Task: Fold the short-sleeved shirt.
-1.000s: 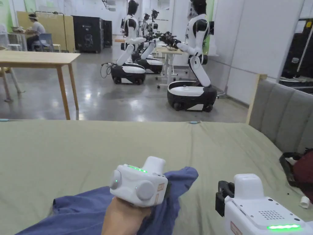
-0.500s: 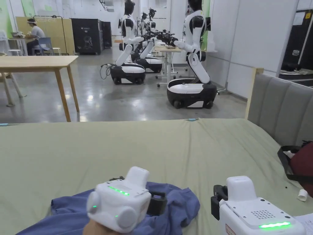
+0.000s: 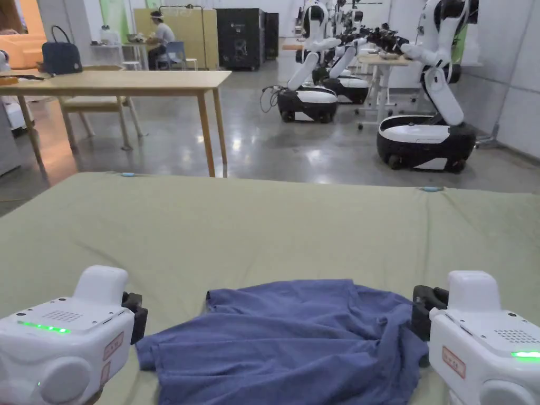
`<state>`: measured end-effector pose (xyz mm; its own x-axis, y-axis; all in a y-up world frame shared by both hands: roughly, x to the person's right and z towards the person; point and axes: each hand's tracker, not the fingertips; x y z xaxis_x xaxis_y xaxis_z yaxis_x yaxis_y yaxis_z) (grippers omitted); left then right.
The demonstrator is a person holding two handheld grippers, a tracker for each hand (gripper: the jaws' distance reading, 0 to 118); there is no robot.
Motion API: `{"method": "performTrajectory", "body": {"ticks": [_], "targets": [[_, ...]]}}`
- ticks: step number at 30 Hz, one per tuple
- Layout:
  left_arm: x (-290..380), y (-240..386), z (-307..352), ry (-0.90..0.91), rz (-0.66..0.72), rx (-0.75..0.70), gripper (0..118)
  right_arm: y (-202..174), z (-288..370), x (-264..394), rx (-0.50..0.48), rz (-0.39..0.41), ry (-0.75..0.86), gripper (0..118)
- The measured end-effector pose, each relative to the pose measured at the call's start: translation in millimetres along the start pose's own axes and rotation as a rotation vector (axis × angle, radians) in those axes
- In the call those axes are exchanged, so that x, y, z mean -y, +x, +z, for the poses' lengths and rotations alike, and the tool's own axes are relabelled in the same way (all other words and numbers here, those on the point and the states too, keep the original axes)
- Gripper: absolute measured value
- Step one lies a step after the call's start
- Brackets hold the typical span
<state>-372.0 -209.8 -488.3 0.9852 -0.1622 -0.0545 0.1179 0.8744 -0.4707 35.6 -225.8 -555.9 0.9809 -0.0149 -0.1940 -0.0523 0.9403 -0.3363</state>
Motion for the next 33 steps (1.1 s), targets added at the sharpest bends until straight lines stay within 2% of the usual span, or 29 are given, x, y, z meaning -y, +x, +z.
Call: {"method": "performTrajectory", "body": {"ticks": [2,3,8,9,10,11,12,14,15,18,20,22,23,24,25,26,27,28,31,33], "targets": [[0.4,-1.1,0.5,-0.017,0.048,0.018,0,-5.0,0.7,0.3,-0.003,0.005,-0.001,1],[0.2,-19.7,-19.8,-0.03,0.047,0.016,0,-5.1,0.2,0.9,-0.008,0.003,-0.006,1],[0.3,-35.8,-71.8,-0.161,0.112,0.032,0,-2.6,-9.2,8.1,0.002,-0.002,-0.038,1],[3.6,-35.3,-87.3,-0.192,0.109,0.029,5,-1.1,-13.1,9.2,0.007,-0.003,-0.049,1],[7.4,-37.1,-106.3,-0.239,0.127,0.047,35,0.3,-17.8,10.1,0.008,-0.005,-0.057,1],[10.2,-38.9,-124.0,-0.273,0.135,0.047,81,1.4,-21.1,11.4,0.01,-0.006,-0.063,1],[13.3,-37.7,-143.5,-0.333,0.134,0.035,116,2.0,-25.2,13.1,0.017,-0.005,-0.073,1],[21.0,-33.7,-179.0,-0.459,0.135,0.023,113,4.9,-32.1,16.6,0.021,-0.006,-0.087,1],[24.0,-35.4,-191.9,-0.454,0.174,0.049,114,5.7,-35.3,18.7,0.022,-0.006,-0.096,1],[37.6,-30.9,-231.7,-0.595,0.196,-0.001,114,8.4,-42.2,24.9,0.034,-0.007,-0.113,1],[42.8,-55.8,-278.1,-0.711,0.191,0.017,109,11.0,-47.0,28.1,0.04,-0.014,-0.125,1],[53.1,-56.5,-296.9,-0.775,0.167,0.048,88,14.2,-50.4,30.6,0.042,-0.025,-0.138,1],[36.9,-33.1,-253.4,-0.707,0.159,0.012,84,14.8,-50.3,31.0,0.045,-0.026,-0.141,1],[32.5,-28.3,-247.7,-0.704,0.133,0.036,72,15.1,-49.5,31.1,0.047,-0.028,-0.14,1],[27.7,-21.0,-241.6,-0.699,0.073,0.058,45,16.3,-48.6,31.1,0.047,-0.031,-0.136,1],[24.2,-14.8,-237.5,-0.696,0.024,0.062,24,18.1,-47.2,31.0,0.047,-0.036,-0.133,1],[28.8,-20.8,-251.6,-0.714,-0.006,0.074,11,19.8,-47.8,30.5,0.046,-0.041,-0.132,1],[26.2,-19.5,-252.6,-0.701,-0.021,0.057,3,21.7,-49.3,29.9,0.044,-0.049,-0.134,1],[8.3,-30.4,-246.6,-0.603,0.146,0.143,1,30.4,-51.1,28.0,0.038,-0.064,-0.139,1],[-10.0,-34.7,-234.3,-0.512,0.154,0.153,1,39.9,-52.9,24.9,0.04,-0.069,-0.137,1]]}}
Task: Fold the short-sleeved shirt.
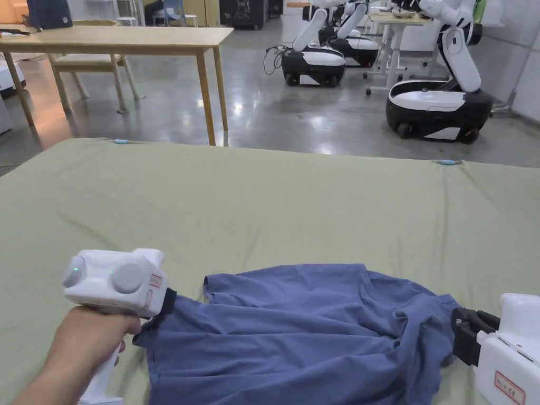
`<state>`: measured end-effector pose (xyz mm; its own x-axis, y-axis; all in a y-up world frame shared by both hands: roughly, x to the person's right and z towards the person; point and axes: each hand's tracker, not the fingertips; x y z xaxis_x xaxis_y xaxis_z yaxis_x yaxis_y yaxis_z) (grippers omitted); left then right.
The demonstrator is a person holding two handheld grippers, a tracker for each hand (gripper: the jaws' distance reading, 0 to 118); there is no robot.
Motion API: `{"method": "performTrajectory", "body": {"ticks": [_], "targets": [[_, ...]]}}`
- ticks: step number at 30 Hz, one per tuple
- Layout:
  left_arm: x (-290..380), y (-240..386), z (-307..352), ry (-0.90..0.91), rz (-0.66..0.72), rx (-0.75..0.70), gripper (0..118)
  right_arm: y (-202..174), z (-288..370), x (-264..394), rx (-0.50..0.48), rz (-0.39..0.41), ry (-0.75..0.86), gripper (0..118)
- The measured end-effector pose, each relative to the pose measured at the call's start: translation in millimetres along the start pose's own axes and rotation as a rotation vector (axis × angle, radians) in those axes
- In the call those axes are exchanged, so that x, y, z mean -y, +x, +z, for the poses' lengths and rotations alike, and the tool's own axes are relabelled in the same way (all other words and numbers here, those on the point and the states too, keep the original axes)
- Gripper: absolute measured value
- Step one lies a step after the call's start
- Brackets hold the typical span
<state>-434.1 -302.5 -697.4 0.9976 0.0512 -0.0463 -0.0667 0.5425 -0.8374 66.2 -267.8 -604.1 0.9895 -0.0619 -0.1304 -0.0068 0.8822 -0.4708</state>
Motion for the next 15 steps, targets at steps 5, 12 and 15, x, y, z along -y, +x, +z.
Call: {"method": "performTrajectory", "body": {"ticks": [5,12,15], "targets": [[26.8,63.6,82.7,0.187,-0.079,0.009,1,42.7,-21.1,-19.7,0.056,-0.036,0.004,1],[15.1,57.4,83.5,0.197,-0.058,0.072,1,96.6,-123.7,-50.4,0.113,-0.035,-0.209,114],[10.7,54.4,75.2,0.19,-0.07,0.077,1,99.1,-178.8,-46.7,0.077,0.006,-0.306,117]]}}
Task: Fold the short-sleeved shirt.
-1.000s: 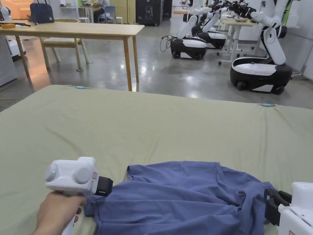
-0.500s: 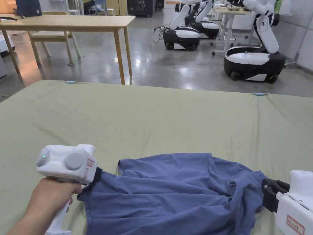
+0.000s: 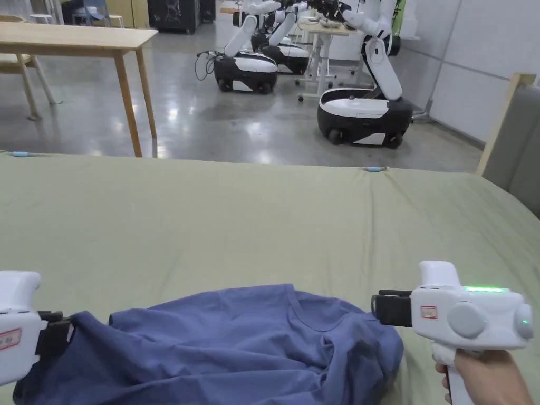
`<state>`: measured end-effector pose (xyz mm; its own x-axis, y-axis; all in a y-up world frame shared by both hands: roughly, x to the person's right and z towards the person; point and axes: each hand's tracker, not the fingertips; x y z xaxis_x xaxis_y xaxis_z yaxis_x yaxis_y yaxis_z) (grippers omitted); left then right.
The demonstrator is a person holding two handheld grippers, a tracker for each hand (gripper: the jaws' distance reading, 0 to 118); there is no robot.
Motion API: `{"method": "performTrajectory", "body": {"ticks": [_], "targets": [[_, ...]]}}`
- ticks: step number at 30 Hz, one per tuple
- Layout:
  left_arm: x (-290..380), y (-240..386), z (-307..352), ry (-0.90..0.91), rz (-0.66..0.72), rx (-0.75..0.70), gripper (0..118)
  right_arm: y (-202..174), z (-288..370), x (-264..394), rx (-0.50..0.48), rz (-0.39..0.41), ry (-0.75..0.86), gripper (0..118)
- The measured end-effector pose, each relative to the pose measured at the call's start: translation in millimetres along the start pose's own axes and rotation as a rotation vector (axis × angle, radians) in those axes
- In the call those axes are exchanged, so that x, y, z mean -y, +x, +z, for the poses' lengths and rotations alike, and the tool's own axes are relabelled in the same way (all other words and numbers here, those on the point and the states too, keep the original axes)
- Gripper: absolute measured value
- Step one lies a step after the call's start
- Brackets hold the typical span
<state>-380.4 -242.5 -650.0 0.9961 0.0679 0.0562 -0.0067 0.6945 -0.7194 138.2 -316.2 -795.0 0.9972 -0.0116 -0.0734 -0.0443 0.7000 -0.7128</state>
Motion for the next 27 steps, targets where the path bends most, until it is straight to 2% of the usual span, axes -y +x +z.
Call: {"method": "performTrajectory", "body": {"ticks": [2,5,7,8,9,10,12,13,14,16,18,20,23,27], "targets": [[0.8,0.4,-3.0,-0.003,0.007,0.007,1,-6.0,-29.0,-1.9,0.063,0.031,-0.035,112],[0.7,-5.7,-14.3,-0.023,0.0,-0.004,1,-16.0,-61.4,4.7,0.078,0.066,-0.112,112],[2.8,-11.6,-23.2,-0.039,-0.001,-0.009,1,-28.2,-75.3,18.1,0.081,0.122,-0.19,110],[3.4,-12.7,-26.5,-0.042,0.002,-0.008,1,-34.0,-81.9,22.8,0.105,0.144,-0.269,103],[3.8,-13.5,-30.1,-0.044,0.004,-0.009,1,-35.6,-84.2,29.3,0.094,0.099,-0.314,93],[3.9,-13.8,-33.3,-0.047,0.005,-0.012,1,-31.6,-72.9,30.8,0.055,-0.008,-0.195,82],[6.7,-13.4,-35.7,-0.047,0.006,-0.024,1,-30.1,-65.6,26.7,0.099,-0.024,-0.179,37],[6.3,-13.1,-37.3,-0.041,0.004,-0.03,1,-26.9,-58.0,25.0,0.123,0.011,-0.162,4],[5.2,-12.7,-38.8,-0.031,-0.002,-0.042,1,-21.4,-50.6,24.2,0.124,0.016,-0.148,4],[3.6,-12.5,-38.6,0.009,-0.009,-0.086,1,-8.7,-39.2,18.2,0.022,-0.074,-0.167,4],[-3.9,-12.0,-37.8,0.028,-0.019,-0.101,1,-1.7,-18.5,13.0,-0.003,-0.096,-0.121,4],[-12.0,-11.7,-25.8,0.066,-0.026,-0.118,1,-2.2,10.3,1.9,-0.003,-0.076,-0.029,4],[-34.8,-10.3,5.9,0.154,-0.059,-0.148,1,-4.3,65.4,-23.7,-0.073,-0.059,0.094,4],[-78.2,-13.1,51.2,0.257,-0.086,-0.173,1,-17.7,139.5,-70.6,-0.077,0.037,0.244,4]]}}
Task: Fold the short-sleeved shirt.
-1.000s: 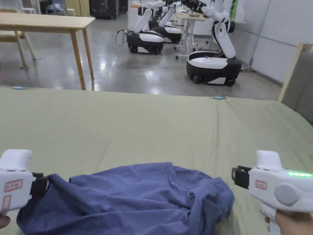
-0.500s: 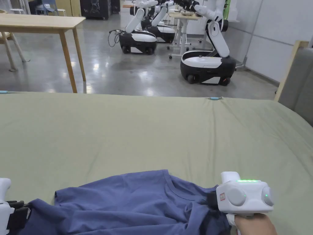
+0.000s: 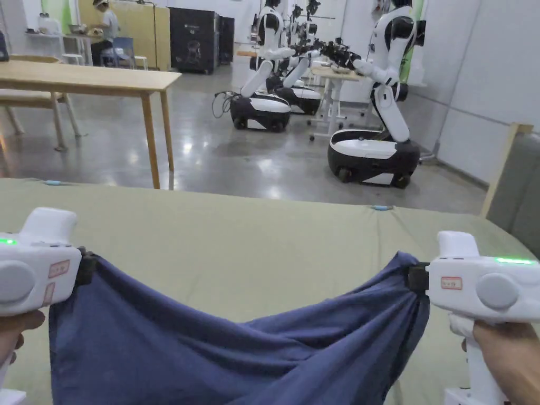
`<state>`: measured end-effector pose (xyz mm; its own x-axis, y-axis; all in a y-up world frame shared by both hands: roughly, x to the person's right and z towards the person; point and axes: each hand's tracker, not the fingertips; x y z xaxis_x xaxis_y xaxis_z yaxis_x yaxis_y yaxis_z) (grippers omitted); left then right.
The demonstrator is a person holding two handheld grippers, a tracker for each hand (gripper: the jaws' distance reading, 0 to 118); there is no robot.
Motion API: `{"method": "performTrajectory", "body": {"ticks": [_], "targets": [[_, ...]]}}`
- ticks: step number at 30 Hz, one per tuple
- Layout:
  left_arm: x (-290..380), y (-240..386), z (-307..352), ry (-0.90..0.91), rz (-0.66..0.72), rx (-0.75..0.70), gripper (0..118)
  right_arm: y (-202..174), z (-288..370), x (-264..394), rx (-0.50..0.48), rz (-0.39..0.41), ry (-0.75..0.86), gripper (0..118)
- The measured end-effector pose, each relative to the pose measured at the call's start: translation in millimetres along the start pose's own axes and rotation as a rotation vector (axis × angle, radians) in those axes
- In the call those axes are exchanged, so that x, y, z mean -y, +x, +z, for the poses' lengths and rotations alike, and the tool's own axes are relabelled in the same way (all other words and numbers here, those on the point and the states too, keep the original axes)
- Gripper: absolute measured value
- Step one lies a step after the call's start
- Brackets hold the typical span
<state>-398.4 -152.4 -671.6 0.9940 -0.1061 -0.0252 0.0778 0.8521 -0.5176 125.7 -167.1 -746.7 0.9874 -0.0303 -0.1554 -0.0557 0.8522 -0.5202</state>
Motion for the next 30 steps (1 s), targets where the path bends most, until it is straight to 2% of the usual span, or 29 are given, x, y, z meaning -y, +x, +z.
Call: {"method": "performTrajectory", "body": {"ticks": [3,7,9,13,17,21,26,30], "targets": [[-43.7,-19.1,18.0,0.066,0.045,-0.032,1,-6.9,33.3,-49.7,-0.002,0.03,0.093,4],[-98.2,-41.8,43.8,0.168,0.045,-0.111,1,-11.2,71.8,-110.3,0.083,0.094,0.242,4],[-122.9,-55.9,51.6,0.219,0.102,-0.092,1,-6.2,86.6,-137.7,0.109,0.074,0.31,4],[-166.5,-71.1,57.9,0.322,0.109,-0.126,1,4.2,109.7,-182.9,0.162,0.01,0.451,4],[-197.0,-80.6,50.7,0.359,0.205,-0.058,1,8.7,114.4,-207.9,0.157,-0.001,0.501,4],[-189.6,-67.4,22.1,0.331,0.133,-0.083,1,6.2,85.6,-197.6,0.188,0.048,0.471,4],[-125.0,-49.4,-42.1,0.209,0.131,-0.104,1,4.9,12.5,-138.3,0.288,0.141,0.32,4],[-73.6,-28.3,-68.1,0.165,0.107,-0.108,1,14.3,-17.8,-92.4,0.243,0.049,0.265,4]]}}
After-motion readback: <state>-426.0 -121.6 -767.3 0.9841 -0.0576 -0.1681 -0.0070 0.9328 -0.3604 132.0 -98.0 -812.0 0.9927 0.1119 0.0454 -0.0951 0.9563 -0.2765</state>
